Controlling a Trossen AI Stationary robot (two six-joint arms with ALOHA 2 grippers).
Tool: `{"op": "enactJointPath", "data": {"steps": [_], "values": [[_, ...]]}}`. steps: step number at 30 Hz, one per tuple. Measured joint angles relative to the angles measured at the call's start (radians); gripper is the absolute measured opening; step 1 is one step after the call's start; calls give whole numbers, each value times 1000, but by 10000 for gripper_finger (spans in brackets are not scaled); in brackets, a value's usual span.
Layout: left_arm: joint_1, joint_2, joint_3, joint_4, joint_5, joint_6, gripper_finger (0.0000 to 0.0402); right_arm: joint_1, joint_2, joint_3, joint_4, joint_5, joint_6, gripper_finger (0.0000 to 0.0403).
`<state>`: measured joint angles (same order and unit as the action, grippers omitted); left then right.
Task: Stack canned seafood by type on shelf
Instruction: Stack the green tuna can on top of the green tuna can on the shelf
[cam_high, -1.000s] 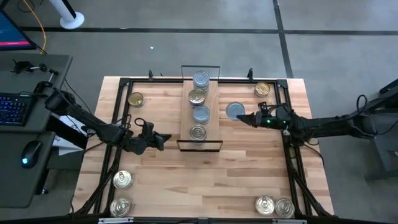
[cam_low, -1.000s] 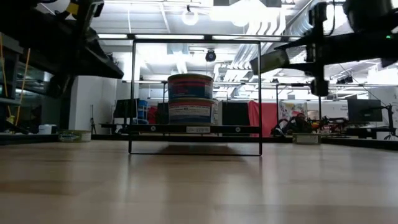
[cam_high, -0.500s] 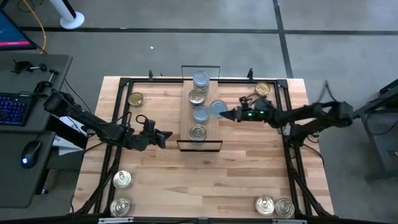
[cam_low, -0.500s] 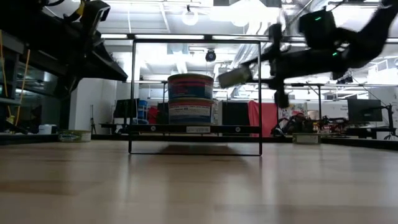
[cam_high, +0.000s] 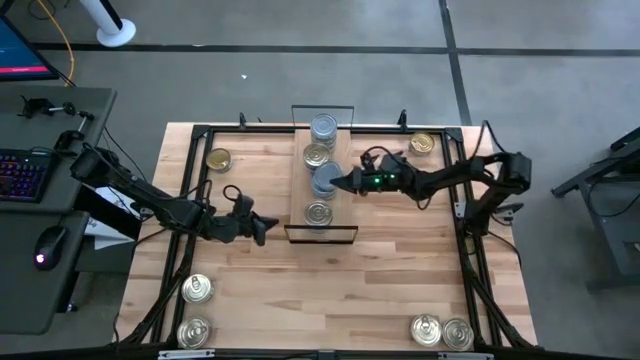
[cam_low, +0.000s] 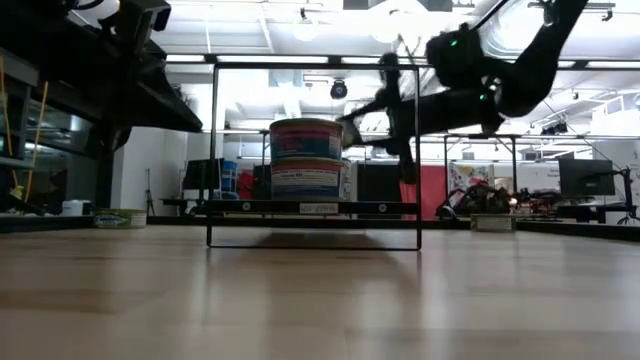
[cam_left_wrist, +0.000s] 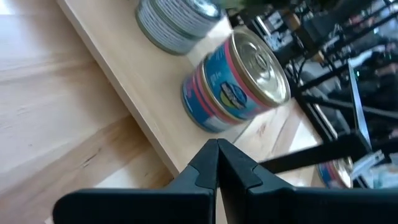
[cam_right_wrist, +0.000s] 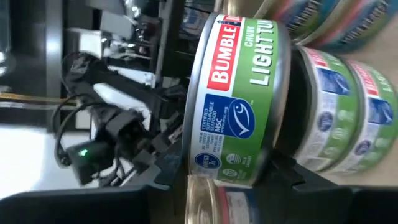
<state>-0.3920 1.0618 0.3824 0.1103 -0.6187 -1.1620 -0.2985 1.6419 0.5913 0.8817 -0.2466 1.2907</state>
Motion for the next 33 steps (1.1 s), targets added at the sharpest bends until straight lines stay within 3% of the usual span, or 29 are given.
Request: {"op": "enactJointPath", "data": {"steps": [3, 8, 11, 18, 23, 33], "values": [[0, 0, 0, 1, 35, 25, 0, 6, 24, 36, -2, 10, 28, 116], [-2, -17, 0, 17, 62, 67, 0, 14, 43, 75, -102, 37, 48, 196], [-2, -66, 0, 16, 77, 113, 0, 13, 40, 93, -124, 10, 87, 224], [-2, -246, 0, -21, 101, 238, 0, 13, 24, 142, -271, -69, 117, 233], [-1, -366, 1, -83, 37, 259, 0, 13, 18, 201, -387, -57, 90, 235], [-1, -467, 1, -149, -4, 277, 0, 13, 19, 404, -769, -49, -108, 236]]}}
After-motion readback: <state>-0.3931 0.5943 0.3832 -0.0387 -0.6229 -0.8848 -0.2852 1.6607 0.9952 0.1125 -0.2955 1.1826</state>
